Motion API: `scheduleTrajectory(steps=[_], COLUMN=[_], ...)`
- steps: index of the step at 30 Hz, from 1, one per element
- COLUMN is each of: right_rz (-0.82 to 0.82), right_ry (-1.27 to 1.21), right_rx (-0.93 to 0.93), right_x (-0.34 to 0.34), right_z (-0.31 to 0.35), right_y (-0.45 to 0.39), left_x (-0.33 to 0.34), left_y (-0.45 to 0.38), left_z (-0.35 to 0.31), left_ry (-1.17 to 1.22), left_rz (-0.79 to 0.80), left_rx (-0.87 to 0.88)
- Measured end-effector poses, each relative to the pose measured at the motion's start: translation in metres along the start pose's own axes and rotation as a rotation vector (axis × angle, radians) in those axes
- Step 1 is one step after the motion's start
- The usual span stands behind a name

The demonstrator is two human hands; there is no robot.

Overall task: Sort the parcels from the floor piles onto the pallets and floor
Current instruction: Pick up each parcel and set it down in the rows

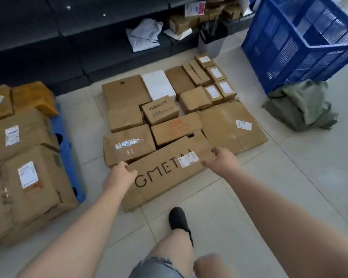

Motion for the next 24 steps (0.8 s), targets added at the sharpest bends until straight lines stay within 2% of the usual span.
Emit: scheduleTrajectory(steps=[4, 8, 17, 20, 24], right_rz=[0.048, 0.101, 0.17, 0.198, 0.192], right_ry=[0.042, -0.014, 0.111, 0.259, 0.474], right_rx=[-0.023, 0.018, 0.073, -0.065, -0.416], right_x=[0.003, 0.033, 0.205, 0.268, 0.348], right_z=[-0.012, -0.032, -0.111, -0.12, -0.088], right_y=[-0.072, -0.152, -0.352, -0.398, -0.432], left_x=[0.045, 0.098, 0.271, 0.33, 0.408], left_y=[-0.033, -0.071, -0.187, -0.22, -0.243], left_z=[-0.017, -0.011, 0.08, 0.089, 0.095], left_ry=[0.098, 0.192, 0.417, 0.483, 0.6], left_rz=[0.026, 0.011, -0.145, -0.126, -0.12], left_rx=[-0.122, -0.262, -0.605, -0.641, -0.675])
Point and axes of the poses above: each hand's wrist, its own y-axis away from the middle knuckle, its own x-axis out of the palm, z = x × y, the point moved 3 cm from there along -y, towards the middle knuckle, and after that the axes turned 3 degrees about x, right-handed, at the moved point
